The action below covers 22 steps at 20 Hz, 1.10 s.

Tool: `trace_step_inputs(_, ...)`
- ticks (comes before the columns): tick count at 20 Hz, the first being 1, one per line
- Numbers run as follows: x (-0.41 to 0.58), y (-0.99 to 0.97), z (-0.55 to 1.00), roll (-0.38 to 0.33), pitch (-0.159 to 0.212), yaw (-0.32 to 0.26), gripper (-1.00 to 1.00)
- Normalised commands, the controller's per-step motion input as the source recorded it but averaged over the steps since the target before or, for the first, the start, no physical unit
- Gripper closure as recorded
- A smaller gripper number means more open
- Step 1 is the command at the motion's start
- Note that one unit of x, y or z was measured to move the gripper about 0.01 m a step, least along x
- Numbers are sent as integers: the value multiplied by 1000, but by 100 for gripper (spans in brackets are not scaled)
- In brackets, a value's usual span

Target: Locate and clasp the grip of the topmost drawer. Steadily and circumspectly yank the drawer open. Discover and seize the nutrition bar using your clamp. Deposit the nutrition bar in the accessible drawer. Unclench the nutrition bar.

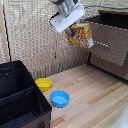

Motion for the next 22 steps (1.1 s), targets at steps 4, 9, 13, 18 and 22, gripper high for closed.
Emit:
trace_step_inputs(4, 322, 0, 550, 114, 0, -180, 100)
trace_step_inputs(9, 310, 0, 612, 81, 0, -187, 100)
trace_step_inputs(13, 299, -40, 845, 18, 2, -196, 100)
trace_step_inputs(18, 382, -59, 1000, -1, 41, -168, 100)
trace_step_inputs(22, 330, -388, 1000, 3, 70, -160, 100)
